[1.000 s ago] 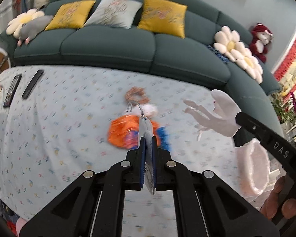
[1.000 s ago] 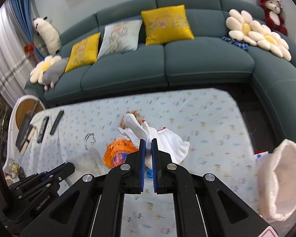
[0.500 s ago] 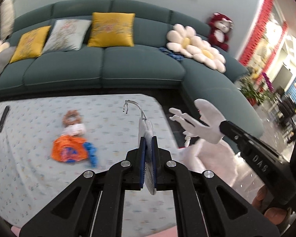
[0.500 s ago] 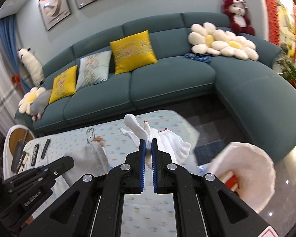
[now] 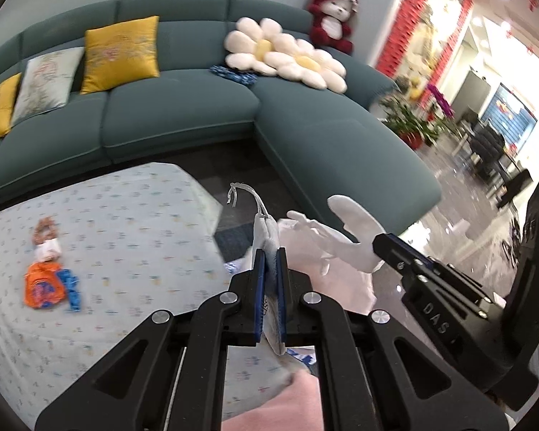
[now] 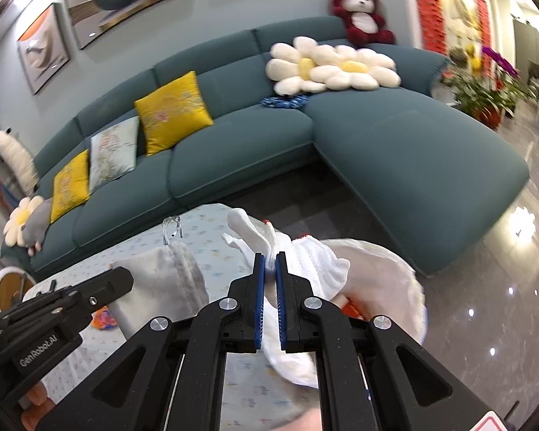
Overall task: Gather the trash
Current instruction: 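Carry the pouch and tissue over the bin and release both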
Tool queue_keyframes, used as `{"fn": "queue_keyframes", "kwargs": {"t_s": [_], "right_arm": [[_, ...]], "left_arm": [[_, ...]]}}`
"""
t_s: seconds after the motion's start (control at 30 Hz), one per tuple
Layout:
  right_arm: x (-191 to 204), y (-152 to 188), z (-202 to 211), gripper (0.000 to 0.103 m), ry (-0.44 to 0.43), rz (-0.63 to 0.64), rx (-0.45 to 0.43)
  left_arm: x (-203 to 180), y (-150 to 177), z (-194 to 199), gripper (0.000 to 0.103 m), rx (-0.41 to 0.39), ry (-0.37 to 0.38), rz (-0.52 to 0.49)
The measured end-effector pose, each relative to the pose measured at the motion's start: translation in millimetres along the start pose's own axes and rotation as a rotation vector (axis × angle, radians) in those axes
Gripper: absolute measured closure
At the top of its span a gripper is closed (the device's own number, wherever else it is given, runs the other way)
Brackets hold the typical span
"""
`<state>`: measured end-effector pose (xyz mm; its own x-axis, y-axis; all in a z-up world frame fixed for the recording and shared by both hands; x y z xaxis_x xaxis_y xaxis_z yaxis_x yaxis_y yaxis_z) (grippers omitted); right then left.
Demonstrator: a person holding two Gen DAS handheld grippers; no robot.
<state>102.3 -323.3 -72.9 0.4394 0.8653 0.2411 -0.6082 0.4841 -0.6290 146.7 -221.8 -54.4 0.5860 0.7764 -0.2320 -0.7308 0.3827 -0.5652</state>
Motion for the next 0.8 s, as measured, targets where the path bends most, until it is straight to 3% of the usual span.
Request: {"fn": "queue_keyframes", "kwargs": {"t_s": [0.17, 0.27, 0.33, 0.4, 0.8], "right_arm": [[-31.4, 2.6, -8.3, 0.097, 0.029, -0.039, 0.012], [-46.1, 6.3, -11.9, 0.092, 0.057, -0.053, 0.019], [-54.3, 7.9, -12.6, 0.089, 0.082, -0.06, 0.017], [-61.1, 10.0, -13.1, 0.083, 0.089, -0.072, 0.014], [-35.8, 14.5, -7.9, 0.069, 0.078, -0.027, 0.004]], "left_arm": [[-32.8, 1.8, -20.8, 0.097, 0.031, 0.023, -0.04], [-42.4, 1.9, -30.8, 0.09, 0.037, 0.021, -0.037], [-42.2, 1.8, -33.6, 0.055, 0.028, 0.011, -0.014], [-35.4, -0.1, -32.5, 0.043, -0.001, -0.022, 0.023], [-8.1, 6.7, -16.2, 0.043, -0.02, -0.068, 0.032]]}}
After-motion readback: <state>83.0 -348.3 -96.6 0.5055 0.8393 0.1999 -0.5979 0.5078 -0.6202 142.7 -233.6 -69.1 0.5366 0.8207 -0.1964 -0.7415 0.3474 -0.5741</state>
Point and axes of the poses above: each gripper's, at about its wrist camera, not at the fingertips, and z roughly against the way its jaws point, x to its left, y to its underside, the point moved 10 cm from there along -z, roughly the way its jaws point, and after that the axes turned 5 degrees about x, right-handed, at the moved point
